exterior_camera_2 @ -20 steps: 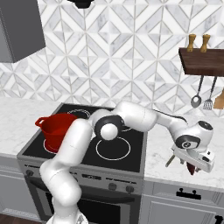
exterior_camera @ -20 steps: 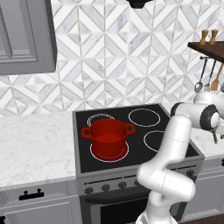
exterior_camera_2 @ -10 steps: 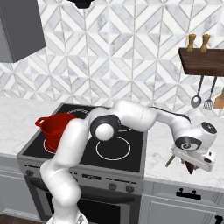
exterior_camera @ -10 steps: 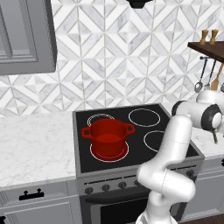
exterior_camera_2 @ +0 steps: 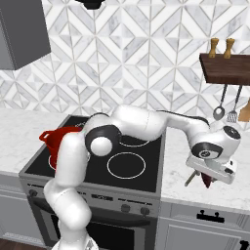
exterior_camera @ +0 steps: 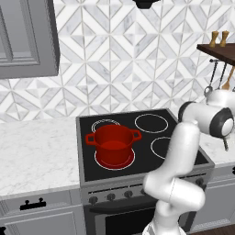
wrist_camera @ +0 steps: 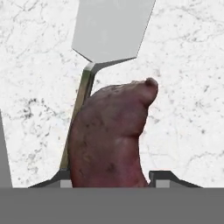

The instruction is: Put the potato and tomato in the pot. Retrieve the spatula and lightly stir the vegetables in the pot.

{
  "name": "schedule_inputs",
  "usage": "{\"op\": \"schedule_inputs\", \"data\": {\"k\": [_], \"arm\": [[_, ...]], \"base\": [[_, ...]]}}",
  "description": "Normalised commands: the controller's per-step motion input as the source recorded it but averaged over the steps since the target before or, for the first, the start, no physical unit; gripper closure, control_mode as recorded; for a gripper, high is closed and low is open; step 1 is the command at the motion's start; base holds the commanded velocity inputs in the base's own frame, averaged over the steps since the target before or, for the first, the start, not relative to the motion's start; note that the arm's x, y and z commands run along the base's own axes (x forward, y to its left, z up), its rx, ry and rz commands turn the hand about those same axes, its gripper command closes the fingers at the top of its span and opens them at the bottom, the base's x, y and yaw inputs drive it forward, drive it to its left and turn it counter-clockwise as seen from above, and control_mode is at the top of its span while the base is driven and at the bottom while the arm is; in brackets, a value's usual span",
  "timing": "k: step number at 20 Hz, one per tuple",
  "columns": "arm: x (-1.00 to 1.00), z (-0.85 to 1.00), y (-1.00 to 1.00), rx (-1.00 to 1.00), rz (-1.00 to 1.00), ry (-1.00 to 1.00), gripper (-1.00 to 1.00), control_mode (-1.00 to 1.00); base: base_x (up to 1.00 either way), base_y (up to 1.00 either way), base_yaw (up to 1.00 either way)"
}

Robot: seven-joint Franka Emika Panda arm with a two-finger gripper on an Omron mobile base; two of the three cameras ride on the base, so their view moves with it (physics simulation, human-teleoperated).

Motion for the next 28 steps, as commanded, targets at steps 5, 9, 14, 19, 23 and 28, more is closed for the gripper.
{"op": "schedule_inputs", "data": {"k": [5,9,14,19,23,28], "arm": [[-0.19,0.65,1.0,-0.04,0.14,-0.03,1.0,-1.0],[-0.12,0.63,1.0,-0.01,0.18,-0.08,1.0,-1.0],[-0.04,0.6,1.0,-0.06,0.27,0.0,1.0,-1.0],[0.0,0.45,1.0,-0.11,0.4,-0.01,1.0,-1.0],[0.0,0.18,1.0,-0.2,0.38,-0.06,1.0,-1.0],[0.0,0.09,1.0,-0.14,0.38,0.0,1.0,-1.0]], "base": [[0.0,0.0,0.0],[0.0,0.0,0.0],[0.0,0.0,0.0],[0.0,0.0,0.0],[0.0,0.0,0.0],[0.0,0.0,0.0]]}}
